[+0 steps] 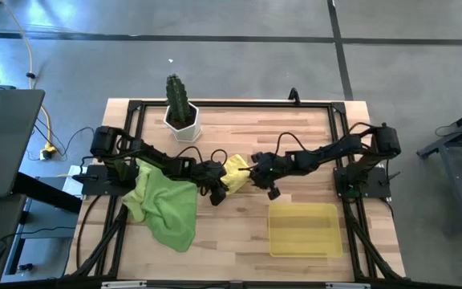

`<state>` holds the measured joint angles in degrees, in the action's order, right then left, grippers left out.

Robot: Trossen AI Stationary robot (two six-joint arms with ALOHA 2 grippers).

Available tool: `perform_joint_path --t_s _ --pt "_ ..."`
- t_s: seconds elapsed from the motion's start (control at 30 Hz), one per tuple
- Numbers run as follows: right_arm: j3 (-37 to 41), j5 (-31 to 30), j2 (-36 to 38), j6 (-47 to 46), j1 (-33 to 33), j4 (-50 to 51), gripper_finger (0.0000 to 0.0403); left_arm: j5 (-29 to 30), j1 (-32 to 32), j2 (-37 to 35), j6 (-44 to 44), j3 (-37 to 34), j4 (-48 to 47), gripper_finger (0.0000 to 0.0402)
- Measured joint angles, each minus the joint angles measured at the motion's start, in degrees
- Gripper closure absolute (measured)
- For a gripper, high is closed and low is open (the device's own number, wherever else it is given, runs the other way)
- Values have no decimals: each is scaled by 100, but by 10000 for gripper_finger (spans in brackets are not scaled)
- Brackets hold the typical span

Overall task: Roll microfiber towels into tight, uniform cylinder then place into a basket
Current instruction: Roll the yellow towel

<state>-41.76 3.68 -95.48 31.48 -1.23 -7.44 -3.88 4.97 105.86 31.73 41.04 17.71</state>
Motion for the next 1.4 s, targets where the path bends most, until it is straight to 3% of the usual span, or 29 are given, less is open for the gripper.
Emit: perform_joint_path --t_s 0.3,0.57,0.93,1.1,1.23,1.4 --pt "-2 -199 -207 85 -143 -452 265 -3 0 9 0 -2 70 400" --pt "-5 -123 -499 804 -143 -498 263 -1 0 9 2 0 76 400" --pt "-37 -350 -773 864 -150 -920 211 -78 0 15 15 3 100 400" --pt "-37 -145 -781 932 -251 -916 204 -105 0 15 49 3 101 400" --pt "-37 -69 -783 704 -326 -892 218 -105 0 15 70 4 117 400" --pt "-37 -15 -855 686 -404 -852 270 -109 -2 20 70 2 203 400"
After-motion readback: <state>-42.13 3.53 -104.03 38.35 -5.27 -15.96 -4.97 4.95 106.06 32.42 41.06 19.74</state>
